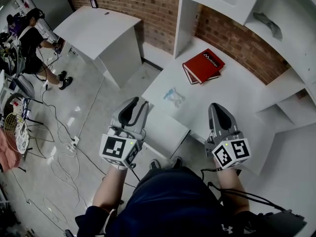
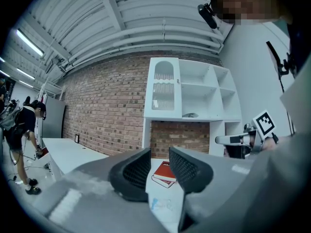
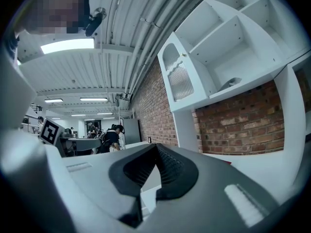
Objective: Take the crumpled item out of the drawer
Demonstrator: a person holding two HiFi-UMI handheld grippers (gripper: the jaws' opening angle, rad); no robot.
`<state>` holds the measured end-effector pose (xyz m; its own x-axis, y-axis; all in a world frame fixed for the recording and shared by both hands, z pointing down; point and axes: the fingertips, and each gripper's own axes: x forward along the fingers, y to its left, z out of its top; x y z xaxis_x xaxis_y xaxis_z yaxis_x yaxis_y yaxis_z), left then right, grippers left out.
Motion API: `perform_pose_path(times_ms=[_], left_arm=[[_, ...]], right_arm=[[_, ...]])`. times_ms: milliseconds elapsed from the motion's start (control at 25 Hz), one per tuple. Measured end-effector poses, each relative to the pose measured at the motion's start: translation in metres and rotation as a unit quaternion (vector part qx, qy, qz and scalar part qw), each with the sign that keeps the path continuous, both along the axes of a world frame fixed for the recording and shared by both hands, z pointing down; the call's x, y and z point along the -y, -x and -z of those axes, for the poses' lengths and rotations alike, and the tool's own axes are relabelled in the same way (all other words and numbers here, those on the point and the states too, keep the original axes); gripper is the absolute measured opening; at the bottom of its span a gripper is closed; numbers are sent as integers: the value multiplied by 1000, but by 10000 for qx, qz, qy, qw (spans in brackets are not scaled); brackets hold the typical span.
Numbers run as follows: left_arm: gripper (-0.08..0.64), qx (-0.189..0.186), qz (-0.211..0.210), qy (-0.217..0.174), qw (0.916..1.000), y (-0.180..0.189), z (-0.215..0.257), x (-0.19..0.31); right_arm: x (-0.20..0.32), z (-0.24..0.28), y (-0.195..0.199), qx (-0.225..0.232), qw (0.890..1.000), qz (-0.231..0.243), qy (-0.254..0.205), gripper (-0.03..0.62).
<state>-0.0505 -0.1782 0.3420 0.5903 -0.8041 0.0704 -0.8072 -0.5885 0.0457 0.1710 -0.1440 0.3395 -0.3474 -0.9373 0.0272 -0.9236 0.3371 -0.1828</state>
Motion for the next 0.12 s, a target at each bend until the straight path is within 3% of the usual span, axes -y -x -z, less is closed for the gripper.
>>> perform_pose_path(times_ms=[120], left_arm=[[127, 2, -1, 34, 10000, -3, 0, 5]], right_arm=[[4, -2, -3, 6, 10000, -4, 12, 2]])
